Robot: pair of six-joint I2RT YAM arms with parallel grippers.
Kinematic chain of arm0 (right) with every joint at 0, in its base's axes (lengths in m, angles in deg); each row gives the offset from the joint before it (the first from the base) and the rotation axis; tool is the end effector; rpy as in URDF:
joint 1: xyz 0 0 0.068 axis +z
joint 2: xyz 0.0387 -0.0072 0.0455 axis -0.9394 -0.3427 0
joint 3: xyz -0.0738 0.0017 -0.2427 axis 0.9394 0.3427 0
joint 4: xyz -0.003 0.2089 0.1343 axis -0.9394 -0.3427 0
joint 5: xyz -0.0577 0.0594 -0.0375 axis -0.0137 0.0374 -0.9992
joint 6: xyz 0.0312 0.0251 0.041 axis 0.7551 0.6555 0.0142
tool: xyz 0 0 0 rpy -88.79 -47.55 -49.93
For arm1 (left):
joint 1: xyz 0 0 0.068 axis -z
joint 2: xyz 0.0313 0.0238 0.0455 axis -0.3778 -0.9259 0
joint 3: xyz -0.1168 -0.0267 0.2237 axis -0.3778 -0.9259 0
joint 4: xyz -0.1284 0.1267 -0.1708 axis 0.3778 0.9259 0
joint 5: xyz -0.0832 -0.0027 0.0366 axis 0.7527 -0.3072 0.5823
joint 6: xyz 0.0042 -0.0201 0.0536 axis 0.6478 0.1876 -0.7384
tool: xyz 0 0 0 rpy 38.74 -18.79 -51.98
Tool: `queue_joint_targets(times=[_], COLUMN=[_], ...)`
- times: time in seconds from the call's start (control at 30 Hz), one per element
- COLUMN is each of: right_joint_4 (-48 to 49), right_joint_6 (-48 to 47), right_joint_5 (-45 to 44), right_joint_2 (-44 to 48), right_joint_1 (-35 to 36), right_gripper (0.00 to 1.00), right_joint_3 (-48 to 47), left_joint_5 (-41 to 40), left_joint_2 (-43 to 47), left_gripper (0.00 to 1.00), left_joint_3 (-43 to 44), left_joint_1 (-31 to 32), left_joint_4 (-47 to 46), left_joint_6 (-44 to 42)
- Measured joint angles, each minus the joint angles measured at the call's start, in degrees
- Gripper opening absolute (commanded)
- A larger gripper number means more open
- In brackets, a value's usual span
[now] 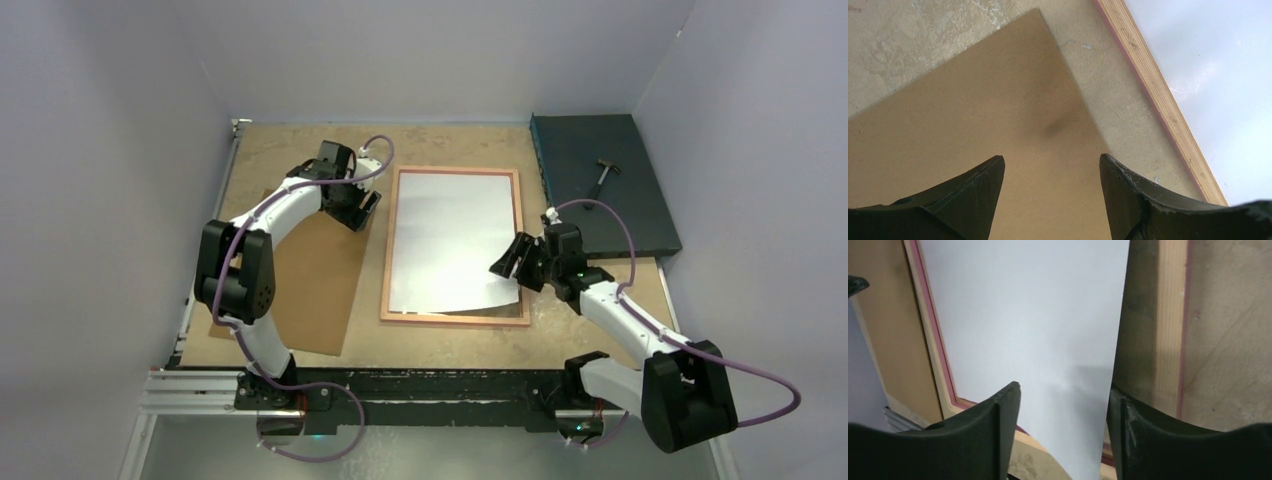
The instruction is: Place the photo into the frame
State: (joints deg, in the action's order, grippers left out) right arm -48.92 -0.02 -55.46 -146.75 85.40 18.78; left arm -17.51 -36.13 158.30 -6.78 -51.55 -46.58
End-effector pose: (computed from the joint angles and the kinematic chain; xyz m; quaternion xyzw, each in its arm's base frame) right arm 0.2143 0.0692 0.1826 0.1391 0.8782 0.3016 0.3440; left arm 0.3476 -0.1013 0.2021 0.2719 0.9266 -0.0609 0.2527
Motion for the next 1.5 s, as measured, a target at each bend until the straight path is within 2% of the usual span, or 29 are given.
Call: queue_joint_targets(times=[0.07,0.17,0.23,0.43,0.47,0.5,0.53,0.57,0.73,0.8,0.93,0.97,1.03,1.1,1.2,1.23,1.33,1.5], right_joint_4=[-2.03,-5.20,-6.82,-11.32,-11.78,-12.09,-12.28,-12.46,-14.36,-14.38,-8.04,-6.62,-3.69,-5.62,-12.11,-12.98,-14.71,-18.36], right_joint_6=[-0.59,-1.46,-1.95,-2.40,-2.34,-2.10,-1.77,-1.33,1.88,3.65,6.25,6.78,7.80,8.59,9.07,9.22,9.90,11.34], right_joint_5=[-1.66,-4.46,-6.36,-11.34,-12.02,-13.09,-14.45,-15.76,-23.26,-26.51,-20.98,-19.41,-16.87,-18.34,-22.82,-24.20,-25.66,-25.66], right_joint_2=[0.00,0.17,0.66,3.76,4.74,5.60,6.23,6.32,-3.63,-10.95,-19.78,-20.87,-23.71,-28.92,-40.37,-44.63,-51.52,-59.17], right_joint_1=[0.00,0.00,0.00,0.11,0.39,1.11,2.43,3.43,22.16,29.81,34.82,34.45,33.03,33.05,37.09,39.30,44.33,48.54], right_gripper=[0.79,0.84,0.92,0.99,0.99,0.99,0.99,0.99,0.99,0.99,0.99,0.99,0.99,0.99,0.98,0.98,0.97,0.97], right_joint_3=[-0.72,-2.93,-4.66,-9.09,-9.53,-9.92,-10.47,-11.30,-22.43,-29.75,-35.82,-35.98,-36.50,-41.35,-57.02,-62.90,-70.71,-74.27], left_joint_5=[0.00,0.07,0.11,-0.11,-0.33,-0.68,-1.11,-1.42,-3.56,-7.39,-10.40,-10.43,-10.29,-9.99,-9.44,-9.33,-9.20,-12.37], left_joint_2=[0.04,0.04,0.07,1.49,2.23,3.06,4.09,5.35,11.50,13.79,19.04,19.85,20.50,19.96,16.85,14.99,8.00,3.30], left_gripper=[0.69,0.70,0.74,0.87,0.86,0.78,0.89,0.92,0.94,0.99,1.00,0.98,0.89,0.71,0.42,0.36,0.30,0.29], left_joint_3=[0.00,0.02,0.02,1.27,1.64,2.03,2.47,2.93,5.97,6.56,3.93,3.52,3.34,3.26,3.23,3.32,3.41,-1.31], left_joint_1=[-0.04,-0.50,-1.22,-4.20,-4.72,-5.25,-5.79,-6.40,-11.08,-13.31,-20.24,-22.36,-27.39,-31.78,-35.54,-36.37,-38.47,-41.18], left_joint_4=[0.02,0.09,0.11,1.57,1.66,1.70,1.75,1.79,2.73,2.56,0.09,0.07,0.04,0.22,1.33,1.77,3.13,1.25], left_joint_6=[0.02,0.04,0.13,0.33,0.35,0.35,0.26,0.15,-2.73,-4.57,-7.85,-8.24,-8.55,-8.83,-8.98,-9.11,-9.73,-11.26])
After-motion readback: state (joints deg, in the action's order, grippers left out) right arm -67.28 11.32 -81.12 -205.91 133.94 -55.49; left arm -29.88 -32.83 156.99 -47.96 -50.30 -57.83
